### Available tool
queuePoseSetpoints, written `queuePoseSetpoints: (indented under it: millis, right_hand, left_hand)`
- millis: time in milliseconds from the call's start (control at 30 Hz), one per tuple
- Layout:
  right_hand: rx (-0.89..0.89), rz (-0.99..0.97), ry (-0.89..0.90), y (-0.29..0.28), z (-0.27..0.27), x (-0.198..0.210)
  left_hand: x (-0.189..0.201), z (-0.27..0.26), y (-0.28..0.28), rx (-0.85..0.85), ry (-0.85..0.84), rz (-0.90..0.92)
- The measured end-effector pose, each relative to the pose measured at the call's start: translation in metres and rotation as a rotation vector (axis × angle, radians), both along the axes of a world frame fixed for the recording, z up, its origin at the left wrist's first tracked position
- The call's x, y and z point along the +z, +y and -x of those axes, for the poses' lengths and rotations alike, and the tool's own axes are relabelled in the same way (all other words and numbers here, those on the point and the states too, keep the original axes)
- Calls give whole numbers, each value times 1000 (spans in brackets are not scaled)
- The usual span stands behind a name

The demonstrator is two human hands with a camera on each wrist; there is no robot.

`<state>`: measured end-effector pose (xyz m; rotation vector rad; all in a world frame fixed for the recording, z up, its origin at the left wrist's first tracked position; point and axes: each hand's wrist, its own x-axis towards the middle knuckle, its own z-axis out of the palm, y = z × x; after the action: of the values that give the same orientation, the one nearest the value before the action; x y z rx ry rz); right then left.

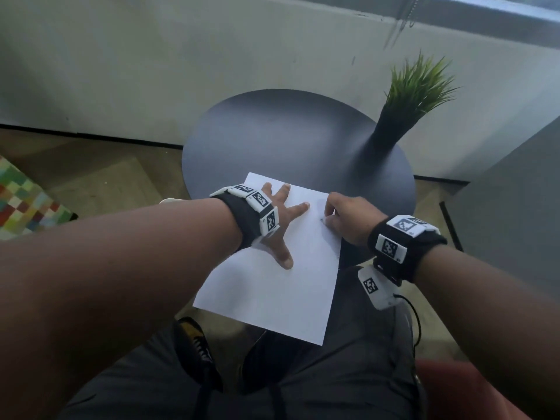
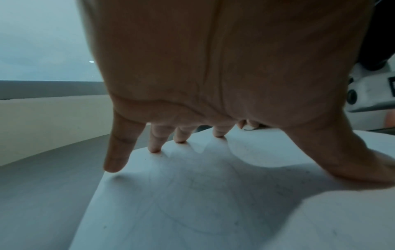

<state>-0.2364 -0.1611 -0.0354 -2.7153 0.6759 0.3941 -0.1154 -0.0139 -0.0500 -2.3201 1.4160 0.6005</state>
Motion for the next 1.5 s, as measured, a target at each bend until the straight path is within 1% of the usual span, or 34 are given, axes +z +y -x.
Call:
queuePoseSetpoints:
  millis: [33,67,100,200,233,267,333,367,400,433,467,533,567,600,700,733,767,833,867,900,933,1000,1033,1067,1100,1167,1200,1233,1333,1367,1400,1433,1467,1500]
  right_hand:
    - [-17,22,-20,2,-1,0]
    - [4,51,-36,6,-1,-1]
    - [66,65,-36,15,-1,-2]
    - [335,-16,4,42,4,-4]
    - [361,-29,19,41,3,-2]
    - [328,-25,10,33,0,-1]
    - [149,41,-30,10,-10,0]
    - [94,94,-48,4,-13,-1]
    - [90,128,-57,5,-12,-4]
    - [139,138,-58,14,-10,-4]
    - [229,121,-42,27,-7,-5]
    - [381,-17,15,46,3,-3]
    - [396,-50,30,44,4,-2]
    - [356,-49,14,36,0,-1]
    - [102,58,-91,8,-15,-8]
    - [96,79,-108,12,-14,-12]
    - [148,81,-102,22,-12,-15]
    - [305,-28,-56,48,-1,-14]
    - [352,-73,-31,49,2,-13]
    - [339,-84,-14,43,1,-10]
    - [285,-42,-14,30,-5,-7]
    - [99,70,-71,4,-15,-7]
    - [48,97,-92,0,-15,-9]
    - [83,119,-94,5,-12,-12]
    - [169,106,-69,16,-9,-13]
    - [379,-45,33,40,5,-10]
    - [419,-87,70,40,9,-7]
    - [395,-78,77,34,7,-4]
    - [152,71,-85,1,-3,-7]
    - [140,90,-100,2,-1,-9]
    - [199,90,-80,10,2,-10]
    - [302,51,-45,23,6,-10]
    - [411,-13,0,36,12,-9]
    - [465,-71,35,43,16,-7]
  left_hand:
    - [-1,0,-1,4,4,-3]
    - [-3,-2,-2,6,7,-4]
    - [-4,-4,-3,6,11,0]
    - [-9,-11,-2,-22,13,15]
    - [-10,-13,-2,-30,12,16]
    - [-11,-15,-3,-33,16,25]
    - [-12,-15,-6,-28,22,38]
    - [-12,-15,-8,-21,19,32]
    - [-12,-15,-9,-13,20,26]
    - [-12,-15,-9,-8,27,26]
    - [-13,-15,-10,-9,31,29]
    - [-13,-17,-9,-22,26,20]
    - [-12,-18,-9,-24,29,14]
    - [-12,-18,-9,-21,36,19]
    - [-11,-16,-8,-14,43,31]
    - [-11,-16,-8,-7,48,32]
    - [-13,-17,-8,-4,51,32]
    - [-14,-17,-8,-15,46,22]
    - [-13,-17,-8,-21,39,19]
    - [-12,-17,-7,-22,37,24]
    - [-11,-16,-7,-20,38,37]
    - [-10,-15,-6,-19,34,38]
    - [-10,-15,-6,-15,36,38]
    - [-11,-15,-6,-15,41,47]
    - [-11,-16,-6,-20,43,55]
    - [-9,-15,-7,-33,39,35]
    - [-7,-14,-7,-34,34,21]
    - [-6,-14,-7,-33,33,17]
    - [-4,-13,-6,-26,43,21]
    - [-4,-13,-6,-24,40,21]
    - [-4,-14,-6,-26,34,21]
    - [-4,-14,-6,-30,29,17]
    - [-3,-13,-6,-33,25,6]
    - [-3,-13,-6,-35,21,-4]
